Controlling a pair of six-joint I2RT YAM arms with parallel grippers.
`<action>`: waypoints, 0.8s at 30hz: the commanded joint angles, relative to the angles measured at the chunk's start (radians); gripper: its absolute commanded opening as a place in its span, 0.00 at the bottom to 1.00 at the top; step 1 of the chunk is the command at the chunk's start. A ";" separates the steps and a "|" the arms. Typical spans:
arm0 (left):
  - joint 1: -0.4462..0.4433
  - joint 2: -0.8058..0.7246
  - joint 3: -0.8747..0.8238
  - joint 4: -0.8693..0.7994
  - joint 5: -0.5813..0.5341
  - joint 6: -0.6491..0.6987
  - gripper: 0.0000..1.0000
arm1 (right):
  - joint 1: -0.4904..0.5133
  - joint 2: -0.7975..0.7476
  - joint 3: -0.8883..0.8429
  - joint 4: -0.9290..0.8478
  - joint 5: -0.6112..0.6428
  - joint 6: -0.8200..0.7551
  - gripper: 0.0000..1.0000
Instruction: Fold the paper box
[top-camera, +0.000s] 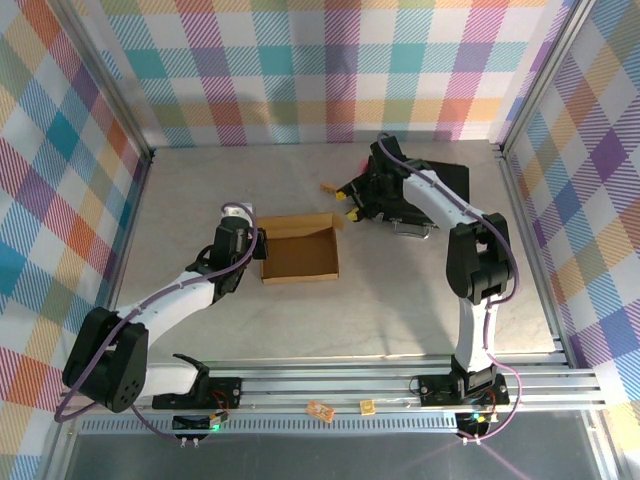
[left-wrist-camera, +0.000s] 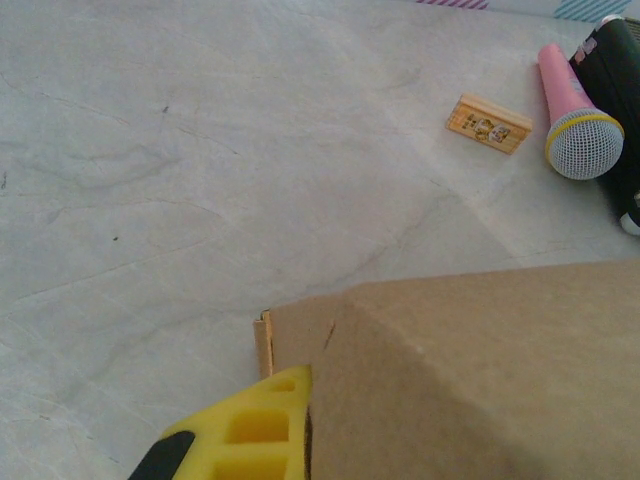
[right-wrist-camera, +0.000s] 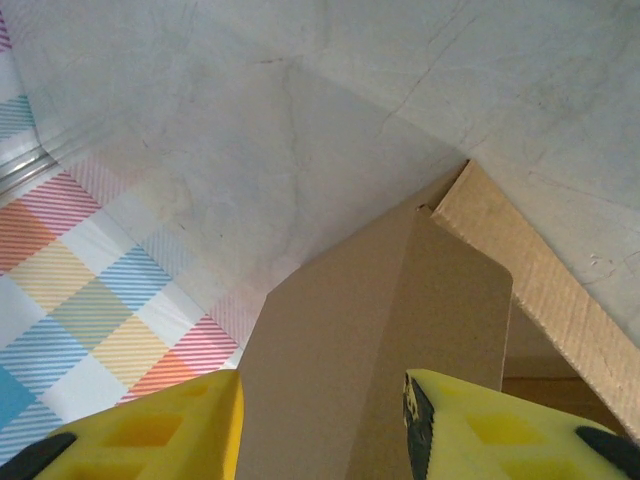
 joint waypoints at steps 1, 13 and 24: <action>-0.013 0.012 0.030 -0.025 0.017 -0.012 0.00 | 0.014 -0.017 -0.045 0.010 -0.043 0.049 0.46; -0.012 0.019 0.036 -0.022 0.019 -0.037 0.00 | 0.042 -0.040 -0.117 0.079 -0.096 0.179 0.47; -0.013 0.003 0.014 -0.002 0.032 -0.084 0.00 | 0.072 -0.021 -0.108 0.104 -0.110 0.237 0.46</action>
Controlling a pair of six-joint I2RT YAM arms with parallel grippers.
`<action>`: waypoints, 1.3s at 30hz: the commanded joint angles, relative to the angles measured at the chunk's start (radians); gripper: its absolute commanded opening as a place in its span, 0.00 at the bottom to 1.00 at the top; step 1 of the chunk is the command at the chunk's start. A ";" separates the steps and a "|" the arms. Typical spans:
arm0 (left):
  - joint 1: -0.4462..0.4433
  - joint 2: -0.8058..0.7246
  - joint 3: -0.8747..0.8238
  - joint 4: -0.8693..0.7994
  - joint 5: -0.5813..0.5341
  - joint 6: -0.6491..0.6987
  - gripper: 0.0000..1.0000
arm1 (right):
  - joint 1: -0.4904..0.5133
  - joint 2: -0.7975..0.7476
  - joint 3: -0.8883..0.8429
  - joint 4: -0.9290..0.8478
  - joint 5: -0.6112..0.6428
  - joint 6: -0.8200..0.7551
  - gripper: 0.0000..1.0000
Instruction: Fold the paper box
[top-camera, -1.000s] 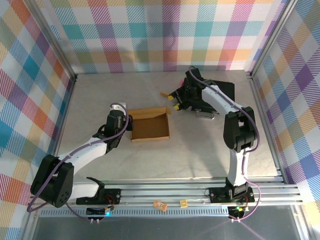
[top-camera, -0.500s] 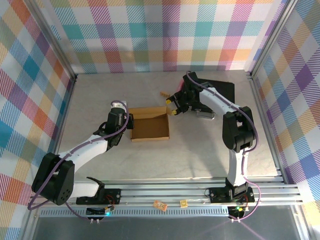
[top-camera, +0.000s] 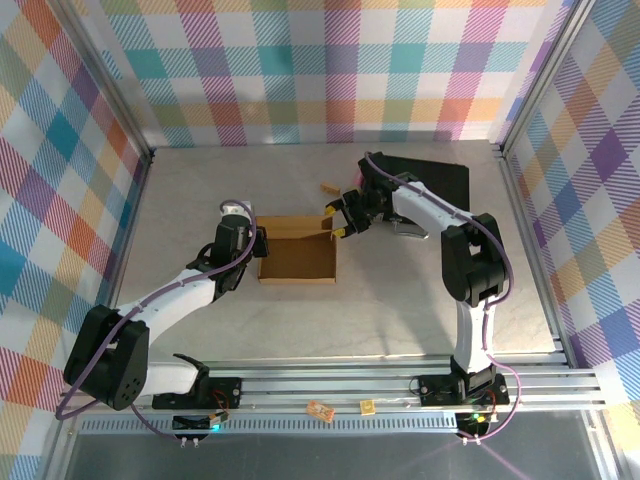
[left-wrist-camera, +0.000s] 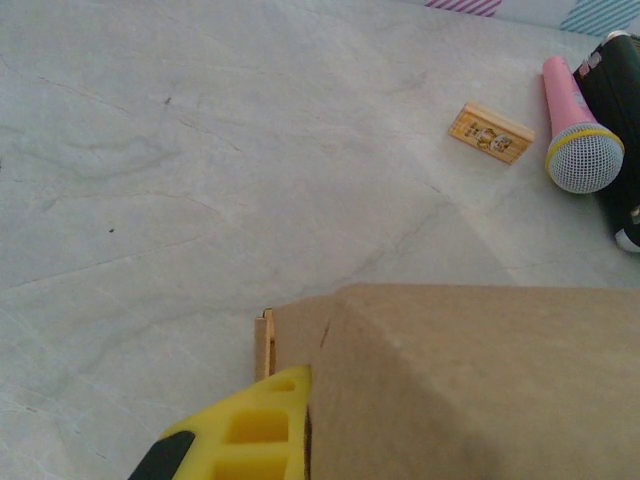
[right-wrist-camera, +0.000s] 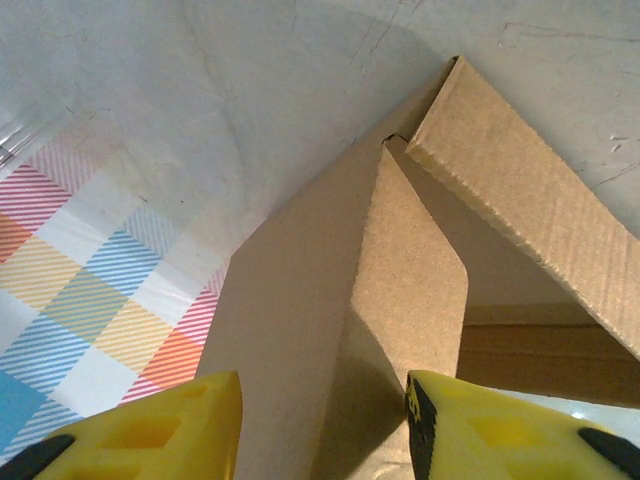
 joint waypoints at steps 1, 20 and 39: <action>-0.013 -0.011 -0.004 0.012 0.034 -0.032 0.00 | 0.013 -0.015 0.007 0.017 -0.036 0.049 0.45; -0.041 -0.024 -0.126 0.091 0.044 -0.108 0.03 | 0.014 -0.004 -0.048 -0.041 0.010 -0.135 0.31; -0.055 -0.084 -0.199 -0.012 0.132 -0.292 0.14 | 0.014 0.011 -0.065 -0.061 0.074 -0.280 0.27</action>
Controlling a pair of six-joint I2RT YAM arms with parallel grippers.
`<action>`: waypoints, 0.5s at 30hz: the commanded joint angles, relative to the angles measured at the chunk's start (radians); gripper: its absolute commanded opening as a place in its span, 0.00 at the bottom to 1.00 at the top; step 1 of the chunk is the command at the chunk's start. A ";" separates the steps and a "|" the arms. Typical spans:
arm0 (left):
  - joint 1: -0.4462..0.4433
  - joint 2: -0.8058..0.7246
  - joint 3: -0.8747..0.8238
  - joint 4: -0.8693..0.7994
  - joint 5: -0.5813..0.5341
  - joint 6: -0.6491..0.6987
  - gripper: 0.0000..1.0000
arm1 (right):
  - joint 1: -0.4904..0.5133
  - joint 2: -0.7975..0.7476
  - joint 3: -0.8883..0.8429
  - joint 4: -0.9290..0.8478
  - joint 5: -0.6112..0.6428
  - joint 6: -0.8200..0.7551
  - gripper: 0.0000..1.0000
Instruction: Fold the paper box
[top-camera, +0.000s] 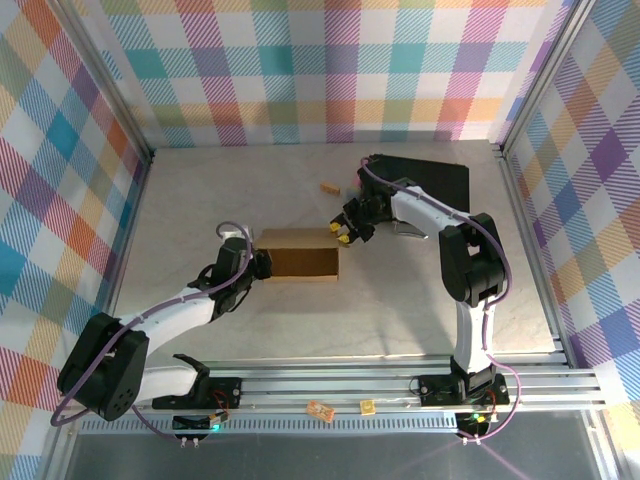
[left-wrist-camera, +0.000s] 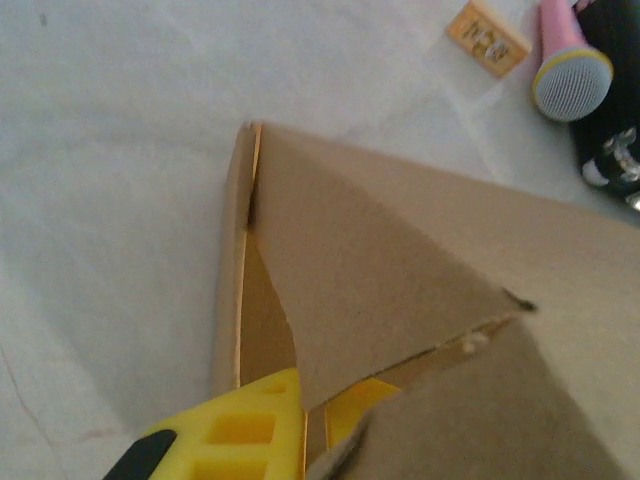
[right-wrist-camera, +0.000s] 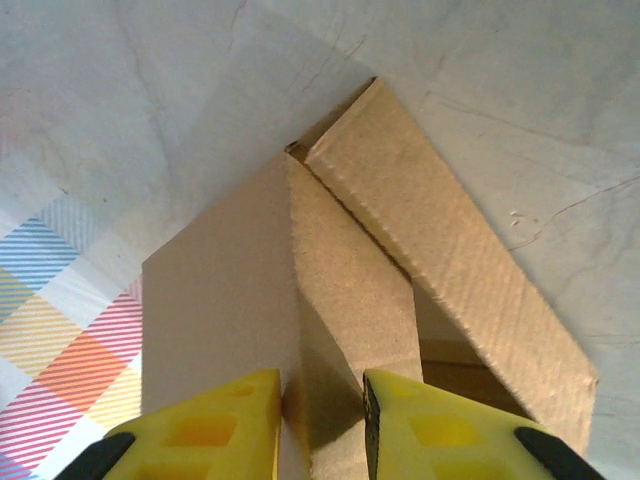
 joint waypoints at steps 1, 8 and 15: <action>-0.010 -0.029 -0.015 -0.063 0.038 -0.053 0.14 | 0.009 0.011 -0.009 -0.027 0.018 -0.043 0.26; -0.011 -0.042 0.006 -0.176 0.064 -0.100 0.30 | 0.009 0.011 -0.008 -0.064 0.051 -0.116 0.24; -0.011 -0.142 -0.007 -0.312 0.114 -0.191 0.50 | 0.008 0.014 -0.022 -0.070 0.065 -0.151 0.24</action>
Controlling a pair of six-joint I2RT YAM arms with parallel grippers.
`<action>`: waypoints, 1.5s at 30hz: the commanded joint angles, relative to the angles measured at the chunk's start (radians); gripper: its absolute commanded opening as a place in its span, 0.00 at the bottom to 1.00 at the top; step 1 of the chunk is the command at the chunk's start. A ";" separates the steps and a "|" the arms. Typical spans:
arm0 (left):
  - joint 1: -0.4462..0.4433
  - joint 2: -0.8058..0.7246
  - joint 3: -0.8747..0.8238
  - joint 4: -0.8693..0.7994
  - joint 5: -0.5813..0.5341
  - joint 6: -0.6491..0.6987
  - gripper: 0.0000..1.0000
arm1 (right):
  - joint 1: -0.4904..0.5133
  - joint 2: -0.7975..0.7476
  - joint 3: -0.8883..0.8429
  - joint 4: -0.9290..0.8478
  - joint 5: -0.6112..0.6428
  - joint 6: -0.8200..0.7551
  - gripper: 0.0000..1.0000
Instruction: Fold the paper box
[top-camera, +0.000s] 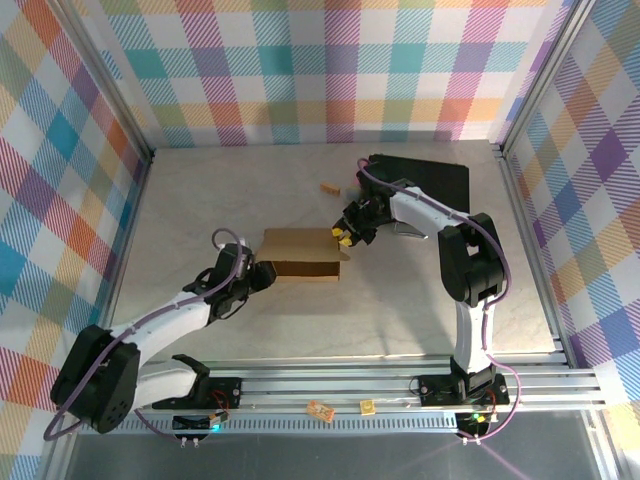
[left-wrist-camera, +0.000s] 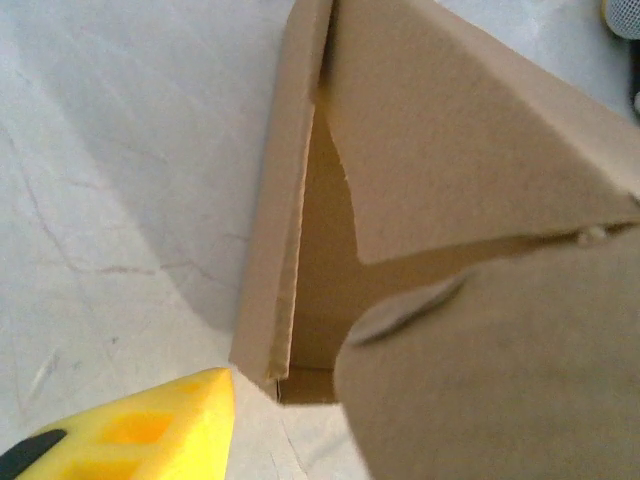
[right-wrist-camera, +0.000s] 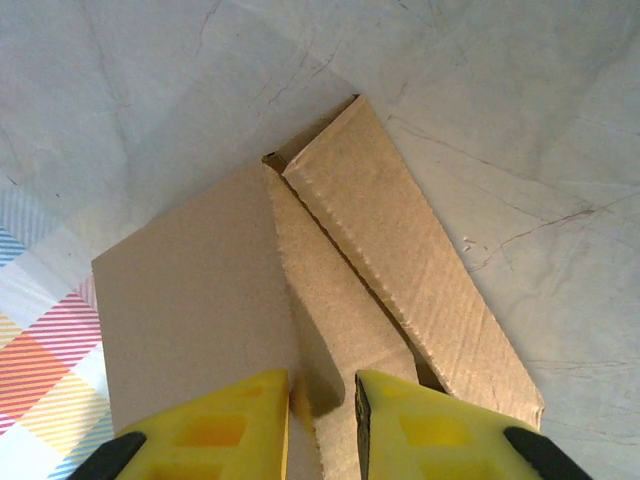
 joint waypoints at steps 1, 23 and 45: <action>-0.008 -0.084 -0.004 -0.107 0.047 -0.062 0.51 | 0.005 0.010 -0.018 -0.035 0.023 -0.041 0.24; 0.076 -0.165 0.511 -0.947 0.118 -0.179 0.66 | 0.006 0.002 0.074 -0.144 0.091 -0.171 0.30; 0.252 0.516 0.641 -0.642 0.350 0.122 0.56 | 0.058 -0.011 -0.055 -0.134 -0.016 -0.256 0.44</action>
